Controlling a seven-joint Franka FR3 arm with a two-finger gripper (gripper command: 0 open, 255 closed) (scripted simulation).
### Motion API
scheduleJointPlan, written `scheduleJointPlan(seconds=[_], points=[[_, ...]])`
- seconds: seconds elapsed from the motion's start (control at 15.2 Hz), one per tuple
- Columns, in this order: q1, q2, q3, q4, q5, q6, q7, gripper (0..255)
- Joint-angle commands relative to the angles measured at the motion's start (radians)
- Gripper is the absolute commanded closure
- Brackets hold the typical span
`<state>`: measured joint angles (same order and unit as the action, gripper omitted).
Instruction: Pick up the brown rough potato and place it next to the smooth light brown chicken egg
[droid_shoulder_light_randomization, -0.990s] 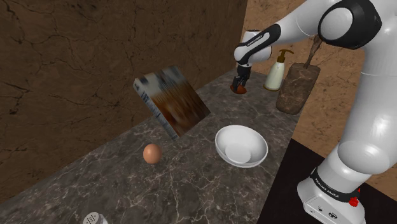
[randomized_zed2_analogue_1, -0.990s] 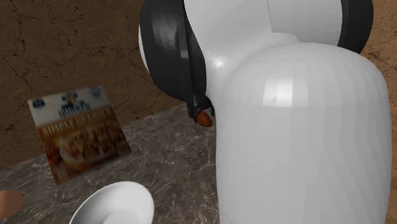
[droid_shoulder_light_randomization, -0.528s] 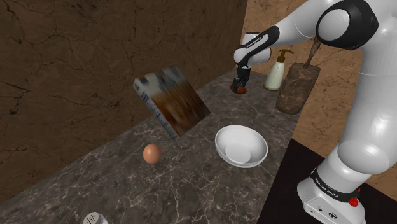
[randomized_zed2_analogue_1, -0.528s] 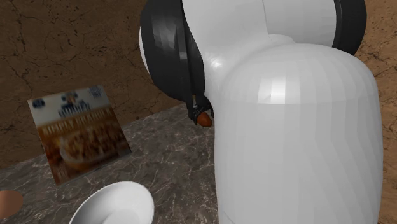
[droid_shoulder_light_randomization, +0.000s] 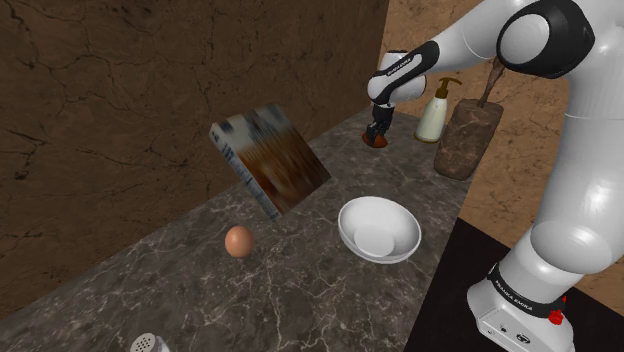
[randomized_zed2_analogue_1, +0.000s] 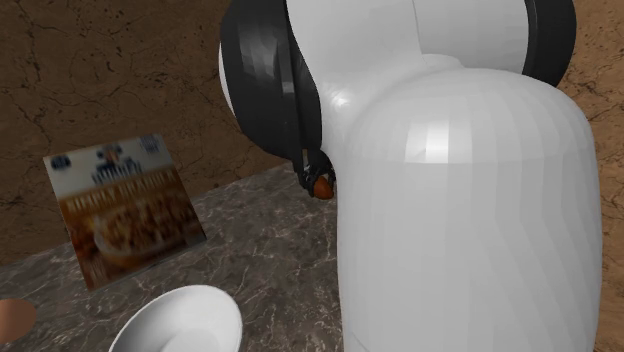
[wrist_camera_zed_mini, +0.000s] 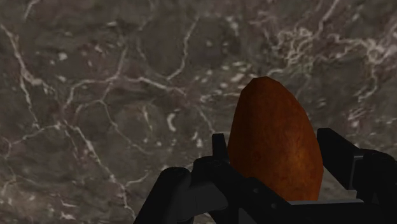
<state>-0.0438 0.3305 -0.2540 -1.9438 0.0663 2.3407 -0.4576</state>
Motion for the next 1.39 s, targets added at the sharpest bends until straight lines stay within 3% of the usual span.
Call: scheduleJointPlan(seconds=[0.0, 1.32], points=[[0.0, 0.0, 0.0, 0.0, 0.0, 0.0, 0.0, 255], [0.011, -0.111, -0.013, 0.104, -0.038, -0.211, 0.019, 255]])
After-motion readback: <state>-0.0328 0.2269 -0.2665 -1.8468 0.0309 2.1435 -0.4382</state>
